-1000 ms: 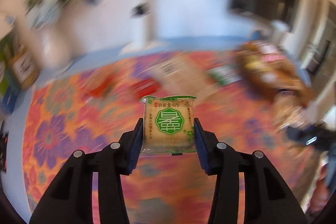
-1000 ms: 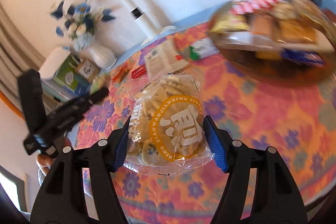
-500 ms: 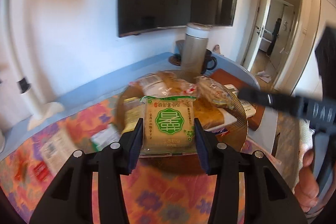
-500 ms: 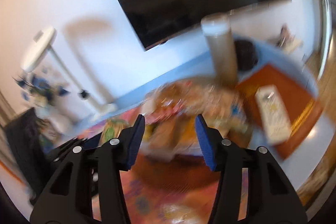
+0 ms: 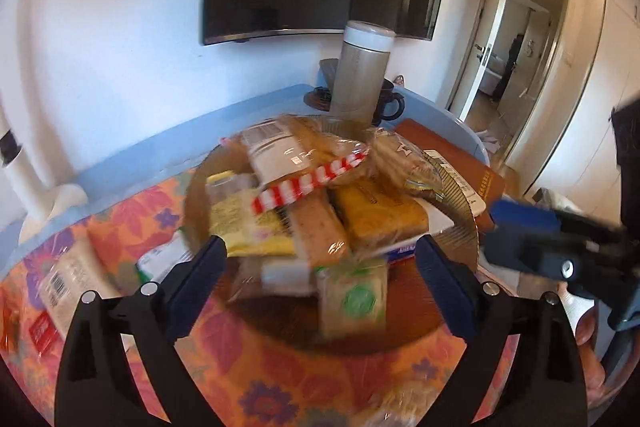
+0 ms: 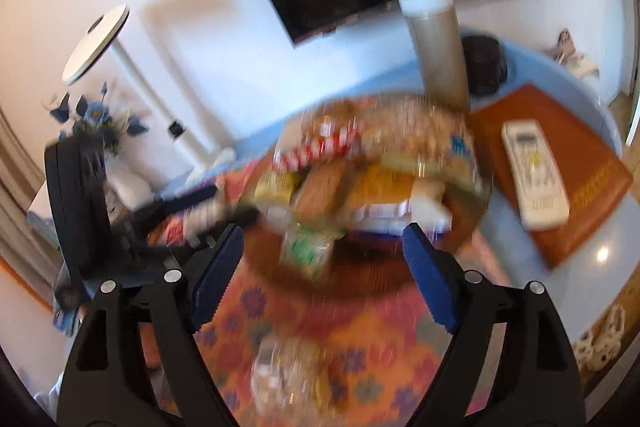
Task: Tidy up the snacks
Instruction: 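Drop the green-label cake into the amber bowl with the left gripper, then carry the round cookie pack to the amber bowl and release it with the right gripper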
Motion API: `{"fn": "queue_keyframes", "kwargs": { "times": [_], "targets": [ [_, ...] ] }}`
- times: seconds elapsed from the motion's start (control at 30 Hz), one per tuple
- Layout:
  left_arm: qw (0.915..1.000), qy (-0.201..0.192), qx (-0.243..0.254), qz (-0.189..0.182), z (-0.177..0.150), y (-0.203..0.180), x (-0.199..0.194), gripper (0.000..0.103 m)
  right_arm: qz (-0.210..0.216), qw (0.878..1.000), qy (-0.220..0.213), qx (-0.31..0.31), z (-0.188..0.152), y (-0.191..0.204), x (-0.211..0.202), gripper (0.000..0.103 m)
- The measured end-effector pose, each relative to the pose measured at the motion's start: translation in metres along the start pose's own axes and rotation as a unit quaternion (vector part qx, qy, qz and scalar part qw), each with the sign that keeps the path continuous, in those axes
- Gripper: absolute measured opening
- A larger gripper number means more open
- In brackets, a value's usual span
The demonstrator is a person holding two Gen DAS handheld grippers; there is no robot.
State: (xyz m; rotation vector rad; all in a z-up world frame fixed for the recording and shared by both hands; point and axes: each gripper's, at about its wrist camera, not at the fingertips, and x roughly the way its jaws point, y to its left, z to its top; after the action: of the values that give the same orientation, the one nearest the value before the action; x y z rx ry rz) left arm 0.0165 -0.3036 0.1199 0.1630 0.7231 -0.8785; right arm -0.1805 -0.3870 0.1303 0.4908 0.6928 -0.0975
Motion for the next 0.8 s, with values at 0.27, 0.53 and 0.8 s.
{"fn": "queue_keyframes", "kwargs": {
  "times": [0.27,0.53,0.8],
  "targets": [
    [0.9953,-0.008,-0.045,0.086,-0.072,0.070,-0.099,0.095,0.014,0.993,0.118,0.016,-0.082,0.009,0.027,0.094],
    [0.9676,0.002,-0.189,0.168,-0.172,0.154,-0.152,0.095,-0.047,0.986,0.156,-0.027,-0.104,0.044,0.064,0.096],
    [0.9548,-0.001,-0.228,0.190,-0.205,0.179,-0.157,0.095,-0.082,0.982,0.145,-0.092,-0.114,0.068,0.070,0.059]
  ]
}}
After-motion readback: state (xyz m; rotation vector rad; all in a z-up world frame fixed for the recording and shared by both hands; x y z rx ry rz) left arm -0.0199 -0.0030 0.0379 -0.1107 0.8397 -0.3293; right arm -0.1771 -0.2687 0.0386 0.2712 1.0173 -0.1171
